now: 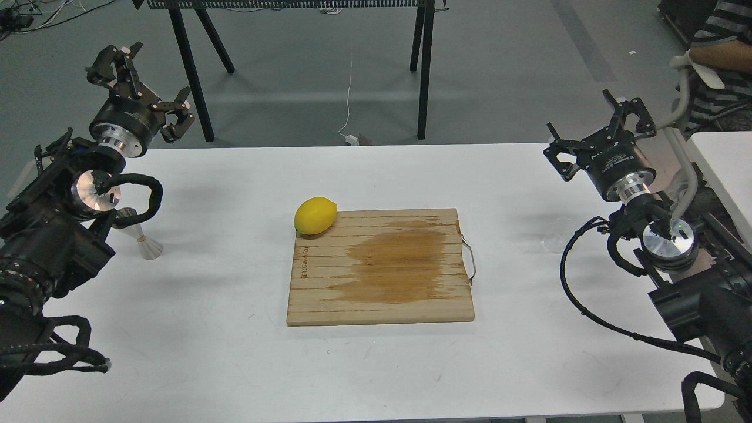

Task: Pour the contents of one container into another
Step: 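Lower the left gripper toward the small metal jigger on the table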

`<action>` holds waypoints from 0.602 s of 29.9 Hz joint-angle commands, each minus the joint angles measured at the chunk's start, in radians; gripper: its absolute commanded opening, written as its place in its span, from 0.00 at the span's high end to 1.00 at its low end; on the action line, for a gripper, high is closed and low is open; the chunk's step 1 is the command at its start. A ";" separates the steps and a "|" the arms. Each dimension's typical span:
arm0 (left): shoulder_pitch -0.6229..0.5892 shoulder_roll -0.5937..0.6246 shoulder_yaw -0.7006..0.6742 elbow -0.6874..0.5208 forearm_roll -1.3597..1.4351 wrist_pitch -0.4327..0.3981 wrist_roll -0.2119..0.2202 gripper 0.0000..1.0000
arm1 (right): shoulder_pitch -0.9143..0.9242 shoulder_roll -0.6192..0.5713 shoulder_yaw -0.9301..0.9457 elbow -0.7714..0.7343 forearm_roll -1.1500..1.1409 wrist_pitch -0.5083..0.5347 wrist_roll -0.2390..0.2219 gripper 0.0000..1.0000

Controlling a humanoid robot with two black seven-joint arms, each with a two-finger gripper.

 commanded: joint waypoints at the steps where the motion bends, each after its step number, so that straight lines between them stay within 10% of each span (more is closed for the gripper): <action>1: 0.001 0.005 0.023 0.001 -0.003 -0.004 -0.006 0.00 | 0.000 -0.001 0.008 0.000 0.000 -0.001 0.002 0.00; 18: -0.013 0.040 0.023 0.021 -0.009 -0.013 -0.032 0.00 | 0.000 0.002 0.008 0.000 0.000 0.001 0.011 0.00</action>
